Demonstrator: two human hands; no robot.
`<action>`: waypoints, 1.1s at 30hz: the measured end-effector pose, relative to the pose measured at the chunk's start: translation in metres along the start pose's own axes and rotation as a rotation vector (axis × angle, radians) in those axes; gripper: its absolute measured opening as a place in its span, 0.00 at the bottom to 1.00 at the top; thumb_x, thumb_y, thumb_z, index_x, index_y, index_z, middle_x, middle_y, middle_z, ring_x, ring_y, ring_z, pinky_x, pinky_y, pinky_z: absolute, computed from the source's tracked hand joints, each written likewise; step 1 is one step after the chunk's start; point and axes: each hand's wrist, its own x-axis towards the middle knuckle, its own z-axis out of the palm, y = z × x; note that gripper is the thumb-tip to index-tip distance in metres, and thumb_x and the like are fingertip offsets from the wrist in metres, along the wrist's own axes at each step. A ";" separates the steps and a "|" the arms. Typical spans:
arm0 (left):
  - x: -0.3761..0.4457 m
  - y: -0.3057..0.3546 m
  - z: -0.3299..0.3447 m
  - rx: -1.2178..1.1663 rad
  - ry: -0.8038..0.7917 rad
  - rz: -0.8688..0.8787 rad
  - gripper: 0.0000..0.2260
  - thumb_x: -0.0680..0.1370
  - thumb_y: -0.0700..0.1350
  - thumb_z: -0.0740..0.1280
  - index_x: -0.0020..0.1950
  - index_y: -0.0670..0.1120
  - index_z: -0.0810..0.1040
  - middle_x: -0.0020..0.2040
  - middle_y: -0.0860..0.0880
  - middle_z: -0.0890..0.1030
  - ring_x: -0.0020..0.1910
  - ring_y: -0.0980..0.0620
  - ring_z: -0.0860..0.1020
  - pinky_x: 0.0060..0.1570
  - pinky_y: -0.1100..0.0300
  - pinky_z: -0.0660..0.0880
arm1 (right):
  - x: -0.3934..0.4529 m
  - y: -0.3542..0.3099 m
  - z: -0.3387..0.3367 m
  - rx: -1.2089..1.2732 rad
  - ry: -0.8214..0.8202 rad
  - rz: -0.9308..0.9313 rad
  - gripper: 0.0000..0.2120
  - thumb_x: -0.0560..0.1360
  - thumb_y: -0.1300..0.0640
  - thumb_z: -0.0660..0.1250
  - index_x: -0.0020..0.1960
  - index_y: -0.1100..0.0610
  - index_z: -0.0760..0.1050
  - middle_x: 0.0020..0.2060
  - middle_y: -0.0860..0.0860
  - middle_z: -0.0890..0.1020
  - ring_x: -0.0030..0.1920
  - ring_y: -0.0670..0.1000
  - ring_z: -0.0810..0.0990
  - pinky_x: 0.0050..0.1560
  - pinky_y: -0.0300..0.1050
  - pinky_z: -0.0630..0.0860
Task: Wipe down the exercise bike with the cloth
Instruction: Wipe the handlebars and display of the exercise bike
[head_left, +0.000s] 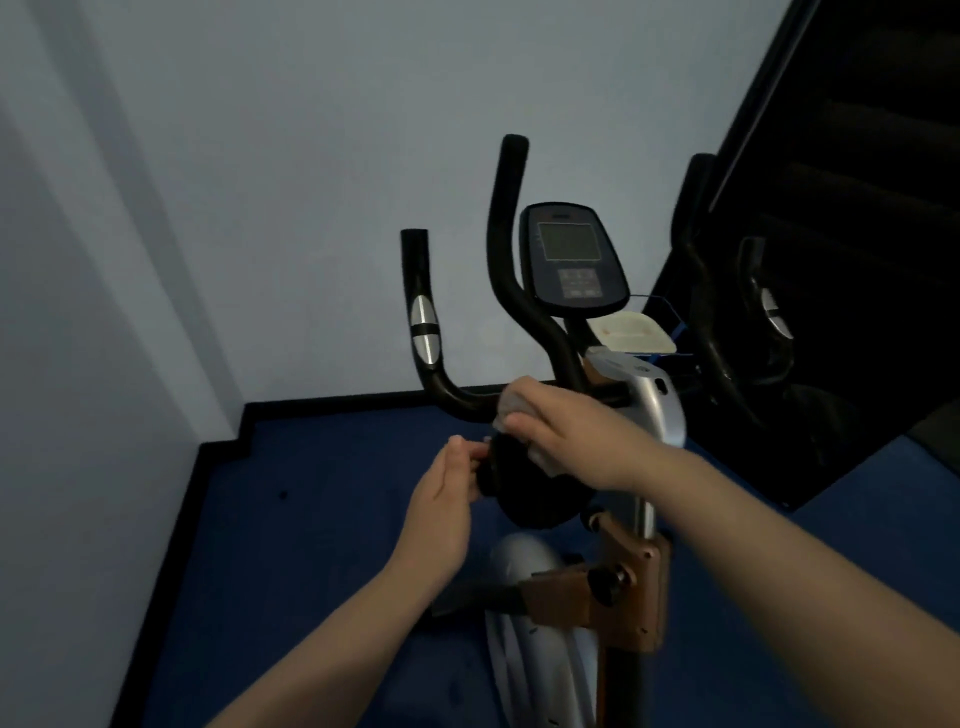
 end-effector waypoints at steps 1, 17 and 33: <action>0.000 0.002 -0.002 -0.015 0.001 -0.014 0.24 0.79 0.59 0.49 0.56 0.47 0.79 0.54 0.47 0.83 0.55 0.53 0.81 0.58 0.60 0.77 | 0.001 0.001 -0.001 0.017 0.005 0.033 0.09 0.81 0.46 0.58 0.54 0.50 0.71 0.44 0.49 0.80 0.45 0.50 0.79 0.50 0.53 0.76; -0.001 0.021 0.000 0.046 0.110 0.051 0.21 0.85 0.51 0.48 0.57 0.45 0.79 0.56 0.48 0.82 0.58 0.55 0.79 0.62 0.61 0.72 | -0.043 0.002 0.023 0.183 0.428 0.002 0.23 0.71 0.40 0.69 0.63 0.35 0.65 0.52 0.42 0.81 0.53 0.44 0.78 0.53 0.45 0.76; 0.004 0.017 0.010 -0.039 -0.020 -0.052 0.23 0.81 0.61 0.49 0.58 0.54 0.81 0.53 0.54 0.85 0.55 0.59 0.81 0.52 0.66 0.73 | -0.050 -0.024 0.090 0.327 0.736 -0.021 0.12 0.76 0.57 0.70 0.60 0.53 0.78 0.54 0.41 0.76 0.57 0.43 0.73 0.57 0.33 0.71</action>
